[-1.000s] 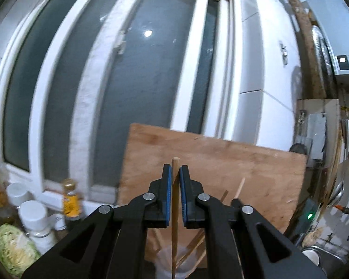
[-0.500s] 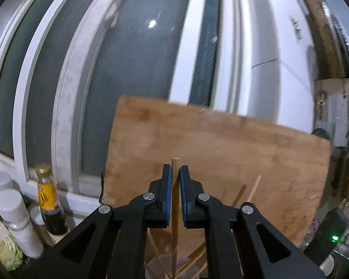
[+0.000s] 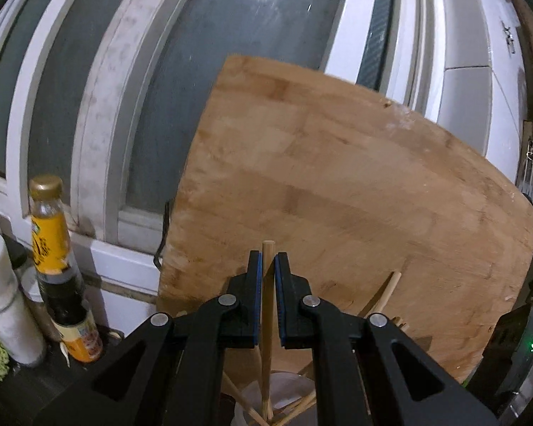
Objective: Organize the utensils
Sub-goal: 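Lower the chopsticks into the cup and open both tools to release them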
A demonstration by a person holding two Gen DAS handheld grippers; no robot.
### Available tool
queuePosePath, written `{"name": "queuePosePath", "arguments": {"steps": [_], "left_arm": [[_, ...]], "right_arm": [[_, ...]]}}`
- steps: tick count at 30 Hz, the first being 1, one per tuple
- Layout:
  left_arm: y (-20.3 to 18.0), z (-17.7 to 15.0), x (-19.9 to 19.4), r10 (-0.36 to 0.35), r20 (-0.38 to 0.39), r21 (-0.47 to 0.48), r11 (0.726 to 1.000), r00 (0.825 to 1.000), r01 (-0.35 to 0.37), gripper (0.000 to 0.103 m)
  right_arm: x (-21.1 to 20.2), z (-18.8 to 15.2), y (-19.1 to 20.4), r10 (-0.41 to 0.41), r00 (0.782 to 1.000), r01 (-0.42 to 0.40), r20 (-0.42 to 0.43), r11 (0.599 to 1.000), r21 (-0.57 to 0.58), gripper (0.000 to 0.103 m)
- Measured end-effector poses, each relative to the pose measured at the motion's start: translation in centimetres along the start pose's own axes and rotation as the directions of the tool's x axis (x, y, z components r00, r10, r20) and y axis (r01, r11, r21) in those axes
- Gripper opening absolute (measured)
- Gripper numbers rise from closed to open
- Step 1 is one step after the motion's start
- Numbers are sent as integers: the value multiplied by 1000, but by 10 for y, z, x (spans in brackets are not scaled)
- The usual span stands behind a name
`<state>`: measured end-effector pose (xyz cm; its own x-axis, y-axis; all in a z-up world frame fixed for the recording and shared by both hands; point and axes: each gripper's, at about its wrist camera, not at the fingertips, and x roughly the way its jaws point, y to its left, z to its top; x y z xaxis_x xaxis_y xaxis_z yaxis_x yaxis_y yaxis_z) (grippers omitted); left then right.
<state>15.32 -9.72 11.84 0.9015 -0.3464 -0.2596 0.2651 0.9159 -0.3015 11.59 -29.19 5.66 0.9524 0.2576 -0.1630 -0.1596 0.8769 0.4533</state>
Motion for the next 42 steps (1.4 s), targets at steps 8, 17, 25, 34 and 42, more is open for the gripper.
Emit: {"name": "queuePosePath", "arguments": {"steps": [8, 17, 25, 34, 42], "left_arm": [[2, -11, 20, 9, -60, 0, 1000, 998, -9, 6], [9, -15, 27, 21, -92, 12, 1000, 996, -20, 6], [13, -13, 19, 35, -91, -1, 999, 995, -36, 6], [12, -3, -29, 126, -2, 127, 984, 992, -125, 36], [41, 1, -74, 197, 85, 76, 976, 977, -203, 59]], "right_arm": [[13, -1, 6, -2, 999, 2, -45, 1000, -11, 8], [22, -7, 7, 7, 995, -9, -104, 1000, -13, 8], [23, -7, 8, -13, 992, 13, -123, 1000, -2, 8], [4, 0, 26, -28, 998, 25, -61, 998, -57, 22], [-18, 11, 30, -32, 999, 33, 22, 998, -60, 44]]}}
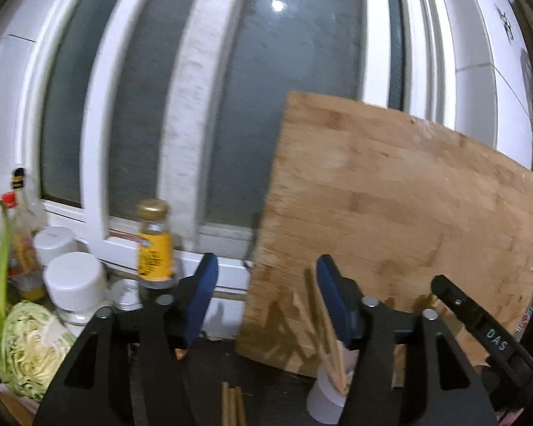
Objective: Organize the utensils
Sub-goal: 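Lower the chopsticks into the cup and open both tools to release them, then move the left tool back to the chopsticks on the counter while the right tool waits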
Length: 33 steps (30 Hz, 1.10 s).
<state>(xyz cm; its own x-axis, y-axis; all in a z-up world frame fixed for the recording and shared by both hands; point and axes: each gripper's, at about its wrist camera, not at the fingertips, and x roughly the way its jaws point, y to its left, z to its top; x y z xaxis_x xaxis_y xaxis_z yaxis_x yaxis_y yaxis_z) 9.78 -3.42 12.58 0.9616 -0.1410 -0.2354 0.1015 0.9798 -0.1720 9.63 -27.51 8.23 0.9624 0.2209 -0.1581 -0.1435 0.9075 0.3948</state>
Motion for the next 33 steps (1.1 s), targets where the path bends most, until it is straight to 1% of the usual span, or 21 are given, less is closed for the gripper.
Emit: {"name": "queuePosePath", "arguments": {"steps": [2, 4, 7, 9, 11, 13, 15, 17, 18, 19, 21, 24, 25, 26, 28, 30, 31, 33], "left_arm": [[7, -6, -11, 24, 30, -5, 1000, 999, -24, 67], [14, -13, -14, 59, 53, -8, 998, 997, -59, 69], [20, -20, -11, 131, 25, 12, 991, 991, -132, 70], [30, -22, -8, 158, 4, 0, 987, 987, -158, 72], [44, -24, -4, 156, -30, -19, 988, 987, -156, 75], [55, -25, 2, 170, -62, -27, 985, 983, -172, 77], [65, -29, 9, 173, -96, -24, 984, 980, -176, 80], [70, -34, 20, 190, -143, -1, 981, 971, -192, 80], [71, -36, 25, 198, -160, 3, 980, 967, -200, 80], [72, -39, 27, 197, -169, -4, 980, 966, -200, 80], [74, -44, 31, 186, -185, -52, 979, 965, -198, 80], [74, -47, 32, 131, -208, -84, 985, 969, -151, 82], [74, -47, 31, 128, -205, -85, 985, 970, -148, 83], [72, -48, 30, 136, -199, -85, 984, 970, -155, 86], [72, -48, 30, 146, -204, -79, 983, 968, -165, 88], [73, -49, 36, 155, -233, -72, 982, 960, -176, 89], [72, -51, 42, 169, -266, -57, 980, 949, -191, 89], [70, -58, 58, 181, -351, -11, 980, 919, -197, 90]], "right_arm": [[-1, -2, 7, -5, 1000, 5, 14, 1000, -27, 45], [-2, -4, 12, -14, 1000, 15, 20, 998, -57, 47], [1, -10, 20, -28, 1000, 28, 10, 995, -92, 48], [5, -14, 24, -31, 999, 30, -10, 994, -102, 49], [6, -17, 27, -40, 999, 38, -18, 993, -113, 51], [8, -20, 30, -44, 999, 42, -19, 992, -121, 57], [10, -22, 32, -49, 999, 46, -22, 990, -131, 57], [12, -24, 30, -59, 998, 54, -32, 990, -128, 59], [13, -25, 29, -61, 997, 56, -39, 991, -121, 63], [16, -26, 27, -61, 997, 55, -53, 993, -108, 64], [23, -29, 25, -60, 995, 52, -82, 994, -93, 64], [30, -34, 25, -68, 991, 58, -113, 994, -88, 64], [31, -35, 25, -71, 991, 61, -116, 994, -88, 64], [32, -36, 26, -73, 990, 63, -118, 994, -90, 64], [33, -39, 28, -68, 990, 56, -127, 994, -92, 64], [34, -40, 32, -50, 989, 37, -136, 995, -97, 64], [33, -40, 33, -46, 990, 33, -136, 994, -100, 64], [31, -40, 37, -41, 991, 26, -129, 993, -111, 64]]}}
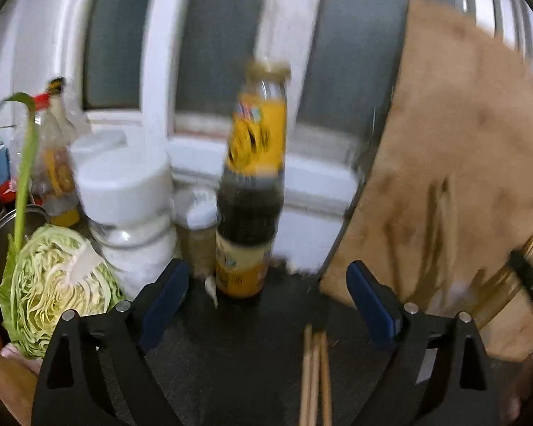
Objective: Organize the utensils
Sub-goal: 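Move the left tool back to the chopsticks on the counter while the right tool waits, then grasp one chopstick with the left tool while the right tool grasps another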
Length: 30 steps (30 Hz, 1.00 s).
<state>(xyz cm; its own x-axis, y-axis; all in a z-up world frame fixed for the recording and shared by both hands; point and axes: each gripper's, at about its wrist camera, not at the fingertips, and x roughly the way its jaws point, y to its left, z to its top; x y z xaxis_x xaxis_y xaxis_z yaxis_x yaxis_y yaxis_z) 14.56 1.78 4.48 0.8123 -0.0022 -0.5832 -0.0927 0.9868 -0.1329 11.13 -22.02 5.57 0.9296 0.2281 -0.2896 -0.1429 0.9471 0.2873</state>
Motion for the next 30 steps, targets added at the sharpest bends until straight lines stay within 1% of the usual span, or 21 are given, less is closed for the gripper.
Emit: {"name": "queuePosePath", "arguments": {"steps": [1, 3, 4, 6, 8, 9, 11, 12, 14, 17, 20, 22, 24, 25, 26, 28, 30], "left_arm": [[-2, -2, 9, 1, -49, 18, 1000, 999, -1, 90], [-9, -7, 28, 4, -153, 63, 998, 988, 6, 90], [-13, -10, 37, -2, -201, 83, 996, 980, 19, 89], [-22, -17, 49, -41, -281, 121, 990, 959, 78, 87], [-27, -22, 56, -46, -327, 135, 986, 944, 94, 72], [-29, -23, 58, -41, -336, 145, 985, 941, 94, 68], [-32, -26, 61, -42, -351, 157, 982, 935, 103, 56], [-32, -27, 62, -43, -359, 155, 982, 932, 105, 53], [-32, -28, 65, -49, -375, 149, 982, 926, 112, 44], [-34, -31, 70, -58, -394, 153, 980, 917, 128, 39], [-32, -33, 75, -40, -397, 173, 978, 917, 118, 38], [-33, -36, 81, -51, -419, 170, 976, 907, 134, 37], [-34, -38, 87, -86, -453, 155, 973, 887, 174, 37], [-35, -40, 89, -88, -464, 154, 972, 882, 178, 35], [-36, -42, 91, -75, -468, 163, 972, 881, 169, 32], [-39, -44, 94, -35, -464, 189, 972, 885, 137, 28], [-40, -46, 97, -23, -460, 204, 970, 888, 131, 22]], "right_arm": [[-1, 0, 2, -2, 1000, 2, 6, 1000, -10, 64], [-2, 0, 4, -9, 1000, 9, 11, 1000, -18, 65], [-2, 1, 3, -13, 1000, 13, 10, 1000, -17, 65], [1, 2, 1, -18, 1000, 18, -2, 1000, -9, 65], [2, 4, -2, -21, 1000, 21, -8, 1000, 7, 65], [1, 4, -4, -22, 1000, 22, -10, 1000, 12, 65], [1, 5, -5, -27, 1000, 27, -14, 1000, 15, 65], [1, 5, -5, -29, 999, 29, -13, 999, 14, 65], [1, 5, -5, -30, 999, 30, -14, 1000, 9, 65], [1, 4, -2, -33, 999, 33, -14, 999, -5, 65], [4, 3, 1, -41, 999, 40, -16, 999, -23, 65], [5, 2, 2, -46, 999, 45, -21, 999, -24, 65], [6, 2, 2, -49, 999, 48, -22, 999, -21, 65], [6, 2, 1, -49, 999, 48, -22, 999, -21, 65], [6, 2, 1, -50, 999, 49, -22, 999, -20, 65], [6, 3, 0, -53, 998, 52, -21, 998, -18, 65], [7, 3, 0, -53, 998, 52, -24, 999, -15, 65]]}}
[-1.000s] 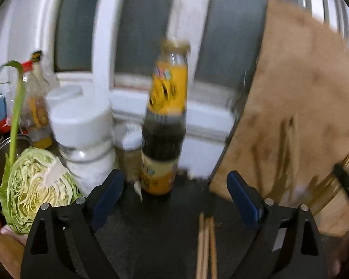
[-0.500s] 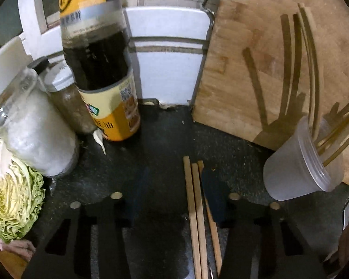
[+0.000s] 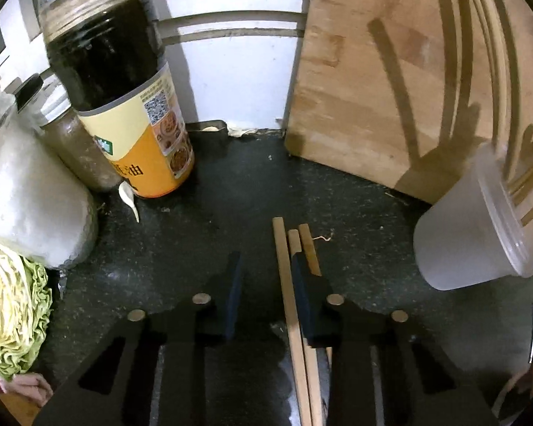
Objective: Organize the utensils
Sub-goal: 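Grasp one chopstick with the left tool while the right tool grasps another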
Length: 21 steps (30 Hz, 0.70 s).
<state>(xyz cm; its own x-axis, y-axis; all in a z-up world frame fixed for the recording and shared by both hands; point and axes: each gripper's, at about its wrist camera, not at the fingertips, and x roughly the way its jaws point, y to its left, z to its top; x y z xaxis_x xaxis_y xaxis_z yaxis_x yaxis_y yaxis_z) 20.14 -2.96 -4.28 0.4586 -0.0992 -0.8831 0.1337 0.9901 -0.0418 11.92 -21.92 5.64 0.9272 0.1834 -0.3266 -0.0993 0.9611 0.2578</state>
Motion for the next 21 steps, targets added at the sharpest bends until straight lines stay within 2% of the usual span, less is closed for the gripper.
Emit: {"name": "queuePosePath", "arguments": {"steps": [9, 12, 21], "left_arm": [[-8, -2, 7, 15, -5, 26, 1000, 1000, -15, 20], [-8, -2, 10, 11, -11, 9, 1000, 1000, -11, 15], [-8, -5, 20, 25, -42, -10, 1000, 999, -25, 10]], "right_arm": [[0, -1, 2, -5, 1000, 5, -9, 1000, -13, 65], [1, 0, 2, -5, 1000, 5, -10, 1000, -15, 65], [1, 0, 2, -6, 1000, 6, -17, 1000, -16, 65]]}}
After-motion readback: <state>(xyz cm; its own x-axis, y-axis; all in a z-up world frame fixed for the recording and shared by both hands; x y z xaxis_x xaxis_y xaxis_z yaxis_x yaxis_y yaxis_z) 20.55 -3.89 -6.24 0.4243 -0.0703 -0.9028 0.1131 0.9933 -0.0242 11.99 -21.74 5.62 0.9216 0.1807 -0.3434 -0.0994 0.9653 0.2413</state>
